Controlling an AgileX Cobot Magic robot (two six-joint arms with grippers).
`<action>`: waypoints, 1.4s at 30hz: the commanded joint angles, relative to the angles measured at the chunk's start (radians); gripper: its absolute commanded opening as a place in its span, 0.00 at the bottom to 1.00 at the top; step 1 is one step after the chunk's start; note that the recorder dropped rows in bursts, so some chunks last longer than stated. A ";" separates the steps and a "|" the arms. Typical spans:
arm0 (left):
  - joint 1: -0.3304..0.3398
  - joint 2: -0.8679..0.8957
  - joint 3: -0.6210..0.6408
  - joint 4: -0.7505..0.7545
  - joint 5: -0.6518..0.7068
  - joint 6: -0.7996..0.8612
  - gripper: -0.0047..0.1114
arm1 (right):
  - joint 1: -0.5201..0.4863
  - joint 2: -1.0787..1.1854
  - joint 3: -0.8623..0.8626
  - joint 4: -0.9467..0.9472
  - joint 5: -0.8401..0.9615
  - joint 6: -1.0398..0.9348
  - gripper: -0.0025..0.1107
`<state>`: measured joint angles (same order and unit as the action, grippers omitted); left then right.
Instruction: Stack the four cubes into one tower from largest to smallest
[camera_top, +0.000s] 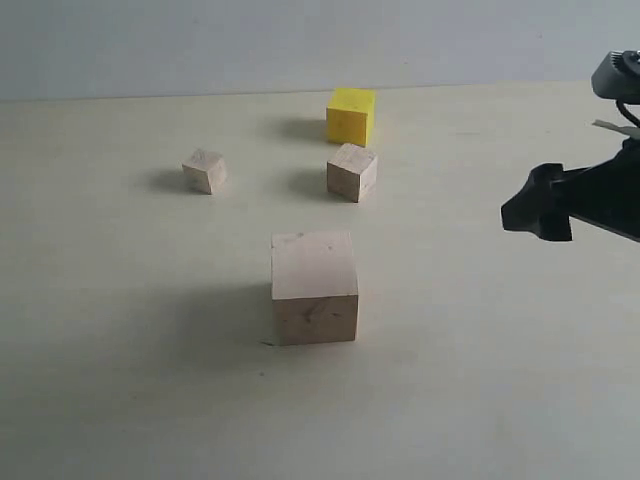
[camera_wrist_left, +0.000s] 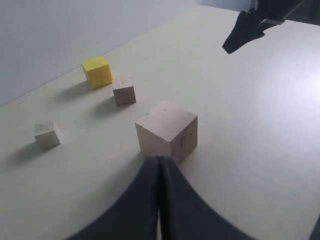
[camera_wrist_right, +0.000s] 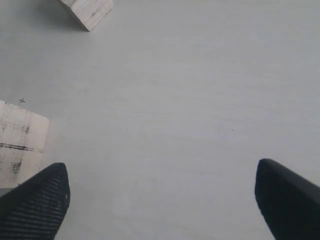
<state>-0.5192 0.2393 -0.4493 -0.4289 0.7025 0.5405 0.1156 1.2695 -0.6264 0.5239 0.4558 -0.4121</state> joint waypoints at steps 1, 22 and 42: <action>0.002 -0.008 0.003 -0.008 -0.017 -0.006 0.04 | 0.056 0.017 -0.038 -0.015 -0.001 -0.016 0.86; 0.002 -0.006 0.086 -0.004 -0.185 -0.030 0.04 | 0.211 0.326 -0.297 -0.083 -0.035 -0.033 0.81; 0.002 0.814 -0.285 0.016 -0.180 -0.357 0.65 | 0.211 -0.084 -0.227 -0.506 0.094 0.338 0.02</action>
<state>-0.5192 0.9444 -0.6385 -0.4289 0.5081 0.1969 0.3252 1.2363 -0.8759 0.0886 0.5457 -0.1495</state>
